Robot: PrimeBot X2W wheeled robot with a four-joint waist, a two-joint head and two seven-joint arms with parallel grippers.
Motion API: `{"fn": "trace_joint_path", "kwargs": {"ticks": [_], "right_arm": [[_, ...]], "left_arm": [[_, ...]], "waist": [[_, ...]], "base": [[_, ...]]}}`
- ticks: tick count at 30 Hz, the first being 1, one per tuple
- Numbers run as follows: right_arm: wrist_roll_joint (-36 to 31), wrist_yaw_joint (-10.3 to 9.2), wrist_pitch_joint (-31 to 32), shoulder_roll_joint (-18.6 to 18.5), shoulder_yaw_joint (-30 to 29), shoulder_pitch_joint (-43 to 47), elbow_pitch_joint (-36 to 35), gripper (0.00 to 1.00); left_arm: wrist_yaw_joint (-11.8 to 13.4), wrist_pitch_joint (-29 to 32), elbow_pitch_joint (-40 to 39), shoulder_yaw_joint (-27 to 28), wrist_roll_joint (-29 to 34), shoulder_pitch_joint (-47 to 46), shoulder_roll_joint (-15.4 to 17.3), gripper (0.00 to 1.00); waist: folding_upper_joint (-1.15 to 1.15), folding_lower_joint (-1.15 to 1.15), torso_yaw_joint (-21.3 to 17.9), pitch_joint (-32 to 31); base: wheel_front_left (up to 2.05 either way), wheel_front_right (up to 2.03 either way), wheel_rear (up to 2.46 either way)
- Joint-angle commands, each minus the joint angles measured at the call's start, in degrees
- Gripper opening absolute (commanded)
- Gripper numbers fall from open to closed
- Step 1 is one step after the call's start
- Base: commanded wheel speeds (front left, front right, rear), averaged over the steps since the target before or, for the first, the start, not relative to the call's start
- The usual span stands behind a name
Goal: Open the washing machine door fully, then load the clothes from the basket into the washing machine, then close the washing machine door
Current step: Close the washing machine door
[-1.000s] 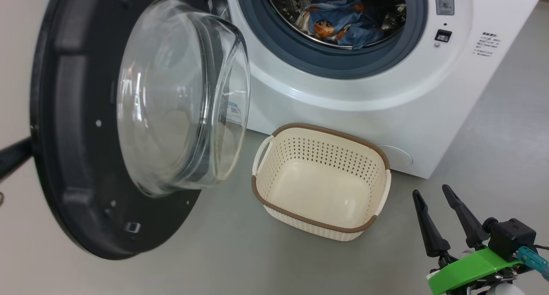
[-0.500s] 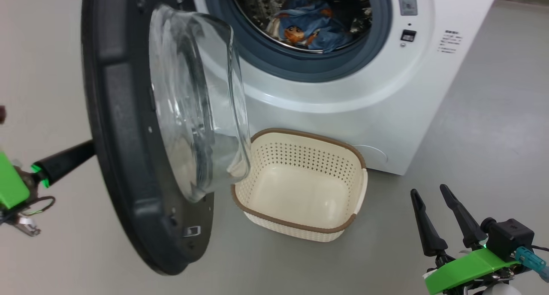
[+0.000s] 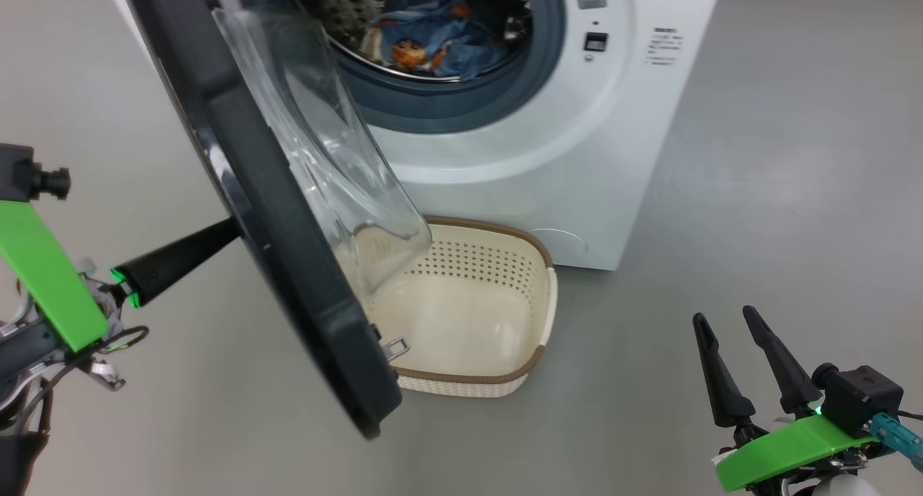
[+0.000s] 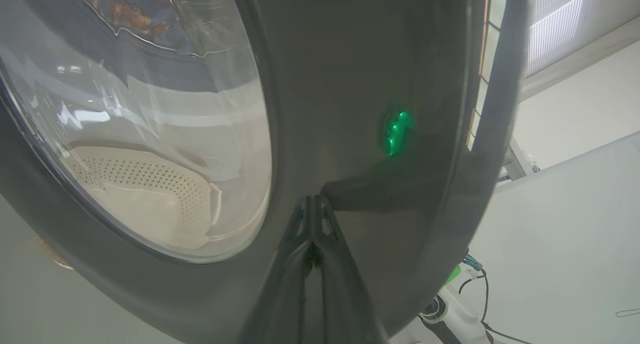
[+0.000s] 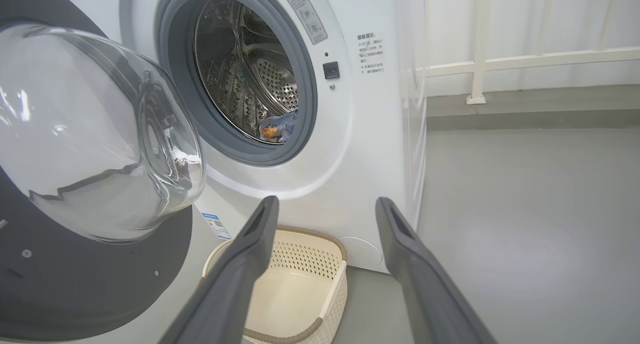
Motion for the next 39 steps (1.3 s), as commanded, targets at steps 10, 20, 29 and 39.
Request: {"fn": "trace_joint_path", "kwargs": {"ticks": [10, 20, 29, 39], "right_arm": [[-0.8, 0.31, -0.3, 0.7, -0.1, -1.9, -2.2, 1.0], [-0.9, 0.31, -0.3, 2.6, -1.1, -2.2, -2.5, 1.0], [-0.9, 0.31, -0.3, 3.3, -2.0, -1.9, -2.7, 1.0], [-1.0, 0.31, -0.3, 3.3, -2.4, -2.4, -2.7, 1.0]], "left_arm": [[-0.4, -5.0, 0.1, 1.1, 3.2, -6.0, 1.2, 0.0], [-0.4, -10.2, 4.7, 0.5, 5.5, -9.4, 3.2, 0.0], [-0.4, -13.2, 7.5, 0.0, 5.2, -10.6, 4.7, 0.0], [-0.4, -15.3, 7.1, -1.7, 3.6, -9.5, 5.2, 0.0]], "waist": [[0.0, 0.0, -10.0, 3.0], [0.0, 0.0, -18.4, 4.0], [0.0, 0.0, -21.3, 4.3], [0.0, 0.0, -18.6, 4.0]], "base": [[0.0, 0.0, 0.0], [0.0, 0.0, 0.0], [0.0, 0.0, 0.0], [0.0, 0.0, 0.0]]}}
